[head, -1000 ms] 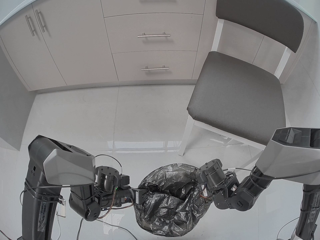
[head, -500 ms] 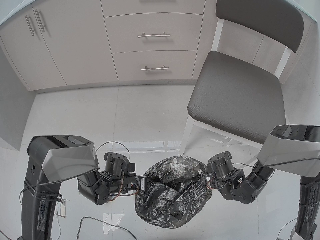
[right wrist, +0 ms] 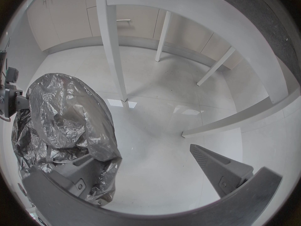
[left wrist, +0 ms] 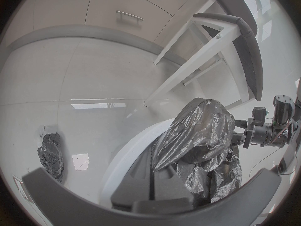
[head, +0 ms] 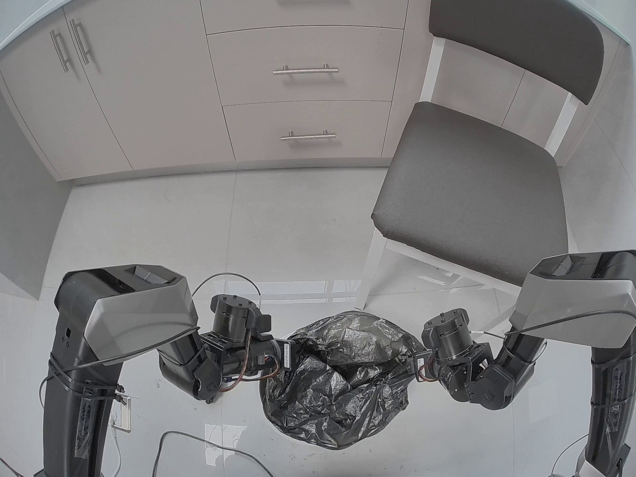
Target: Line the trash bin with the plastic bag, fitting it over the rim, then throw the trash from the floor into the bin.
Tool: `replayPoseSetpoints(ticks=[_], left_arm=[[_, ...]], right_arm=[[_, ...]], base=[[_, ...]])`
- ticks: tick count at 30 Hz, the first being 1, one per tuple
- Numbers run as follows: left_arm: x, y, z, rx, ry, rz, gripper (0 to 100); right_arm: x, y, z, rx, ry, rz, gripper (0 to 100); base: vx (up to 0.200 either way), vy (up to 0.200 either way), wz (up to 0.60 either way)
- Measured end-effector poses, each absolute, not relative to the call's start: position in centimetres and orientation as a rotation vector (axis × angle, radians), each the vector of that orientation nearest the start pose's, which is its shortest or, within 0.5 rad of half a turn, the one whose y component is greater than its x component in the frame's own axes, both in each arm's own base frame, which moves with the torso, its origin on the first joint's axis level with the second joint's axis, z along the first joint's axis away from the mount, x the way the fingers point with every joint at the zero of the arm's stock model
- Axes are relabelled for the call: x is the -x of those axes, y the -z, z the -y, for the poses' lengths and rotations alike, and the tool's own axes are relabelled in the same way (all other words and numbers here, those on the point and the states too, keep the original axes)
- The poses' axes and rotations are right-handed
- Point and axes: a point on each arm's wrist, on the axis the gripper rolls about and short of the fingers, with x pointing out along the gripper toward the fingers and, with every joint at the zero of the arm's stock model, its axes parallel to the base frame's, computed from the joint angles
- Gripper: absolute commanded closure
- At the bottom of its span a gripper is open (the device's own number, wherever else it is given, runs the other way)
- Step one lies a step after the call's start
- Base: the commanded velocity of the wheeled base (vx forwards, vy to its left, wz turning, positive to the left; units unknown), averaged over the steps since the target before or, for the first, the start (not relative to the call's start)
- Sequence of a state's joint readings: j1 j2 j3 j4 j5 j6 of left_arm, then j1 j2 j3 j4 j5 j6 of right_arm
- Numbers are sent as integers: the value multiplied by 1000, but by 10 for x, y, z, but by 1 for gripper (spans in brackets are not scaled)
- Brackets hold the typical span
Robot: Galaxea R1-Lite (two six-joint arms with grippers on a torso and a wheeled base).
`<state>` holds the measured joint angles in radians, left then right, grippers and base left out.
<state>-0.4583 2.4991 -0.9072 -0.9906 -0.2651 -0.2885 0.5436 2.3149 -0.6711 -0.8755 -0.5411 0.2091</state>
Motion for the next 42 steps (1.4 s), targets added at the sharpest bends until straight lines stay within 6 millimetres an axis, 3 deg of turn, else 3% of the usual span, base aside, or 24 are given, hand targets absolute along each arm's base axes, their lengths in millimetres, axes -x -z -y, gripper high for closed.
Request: replayPoseSetpoints(ticks=[13, 31, 32, 42], left_arm=[[-320, 32, 176, 206, 615, -711, 100], [-322, 28, 162, 188, 528, -689, 100], [-322, 28, 162, 188, 525, -689, 0], [-331, 30, 146, 188, 473, -674, 0]], right_arm=[[-289, 26, -179, 202, 15, -638, 0], [-292, 24, -183, 196, 6, -625, 0], [-292, 25, -183, 196, 6, -625, 0], [-294, 24, -186, 191, 1, -617, 0]], base=[[0, 0, 0], [0, 0, 0], [0, 0, 0], [0, 0, 0]])
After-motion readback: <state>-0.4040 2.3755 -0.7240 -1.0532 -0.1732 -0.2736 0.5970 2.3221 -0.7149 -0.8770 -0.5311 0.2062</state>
